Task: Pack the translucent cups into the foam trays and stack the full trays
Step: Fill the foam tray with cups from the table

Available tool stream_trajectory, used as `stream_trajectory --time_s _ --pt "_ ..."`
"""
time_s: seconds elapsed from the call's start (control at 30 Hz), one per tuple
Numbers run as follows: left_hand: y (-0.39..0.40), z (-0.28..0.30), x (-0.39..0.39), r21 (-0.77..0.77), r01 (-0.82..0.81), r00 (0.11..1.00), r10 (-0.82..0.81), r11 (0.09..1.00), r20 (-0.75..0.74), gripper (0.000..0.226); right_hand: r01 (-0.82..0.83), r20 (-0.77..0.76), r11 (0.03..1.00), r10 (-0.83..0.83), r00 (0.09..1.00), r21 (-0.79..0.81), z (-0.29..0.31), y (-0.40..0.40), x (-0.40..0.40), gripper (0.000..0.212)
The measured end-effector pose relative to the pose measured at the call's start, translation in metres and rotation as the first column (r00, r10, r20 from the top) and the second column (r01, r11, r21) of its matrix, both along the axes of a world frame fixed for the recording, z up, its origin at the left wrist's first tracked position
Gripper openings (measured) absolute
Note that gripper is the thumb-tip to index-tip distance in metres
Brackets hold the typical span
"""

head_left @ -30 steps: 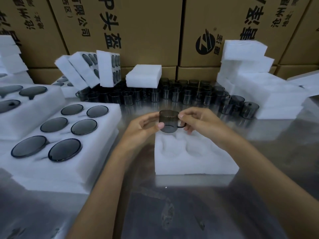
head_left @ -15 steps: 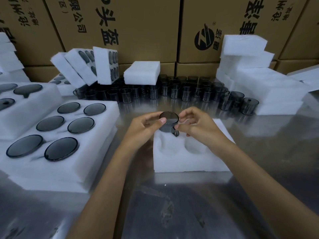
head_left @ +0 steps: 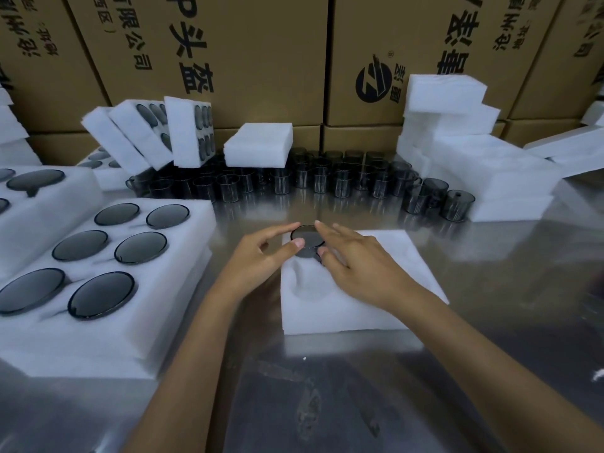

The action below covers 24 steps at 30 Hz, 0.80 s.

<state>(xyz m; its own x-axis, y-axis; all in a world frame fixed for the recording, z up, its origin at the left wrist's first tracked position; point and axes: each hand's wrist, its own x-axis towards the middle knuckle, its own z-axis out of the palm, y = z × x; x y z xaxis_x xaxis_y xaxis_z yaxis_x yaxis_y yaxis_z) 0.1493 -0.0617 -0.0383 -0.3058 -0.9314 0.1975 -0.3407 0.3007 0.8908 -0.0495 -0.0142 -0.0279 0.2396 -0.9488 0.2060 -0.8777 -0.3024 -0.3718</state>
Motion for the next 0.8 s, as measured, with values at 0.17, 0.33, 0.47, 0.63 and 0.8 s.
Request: stream_trajectory --time_s 0.17,0.33,0.47,0.63,0.8 --pt "-0.001 0.001 -0.001 -0.019 0.015 0.995 -0.013 1.000 0.102 0.045 -0.033 -0.033 0.999 0.032 0.999 -0.035 -0.001 0.002 0.002 0.054" --pt "0.002 -0.003 -0.014 -0.115 0.158 0.924 -0.106 0.981 0.369 0.047 -0.103 -0.102 0.992 0.095 0.990 -0.074 -0.002 0.002 0.001 0.053" --pt "0.001 -0.007 -0.014 -0.063 0.133 0.933 -0.104 0.989 0.343 0.044 -0.110 -0.144 0.994 0.110 0.983 0.010 -0.005 0.002 0.001 0.054" --pt "0.000 -0.010 -0.017 -0.068 0.093 0.939 -0.065 0.993 0.338 0.043 -0.092 -0.166 0.993 0.103 0.981 0.072 -0.004 0.001 0.001 0.055" --pt "0.000 -0.012 -0.020 -0.017 0.033 0.991 -0.031 0.999 0.130 0.044 -0.111 0.096 0.955 0.087 0.992 0.277 0.007 -0.006 -0.006 0.056"
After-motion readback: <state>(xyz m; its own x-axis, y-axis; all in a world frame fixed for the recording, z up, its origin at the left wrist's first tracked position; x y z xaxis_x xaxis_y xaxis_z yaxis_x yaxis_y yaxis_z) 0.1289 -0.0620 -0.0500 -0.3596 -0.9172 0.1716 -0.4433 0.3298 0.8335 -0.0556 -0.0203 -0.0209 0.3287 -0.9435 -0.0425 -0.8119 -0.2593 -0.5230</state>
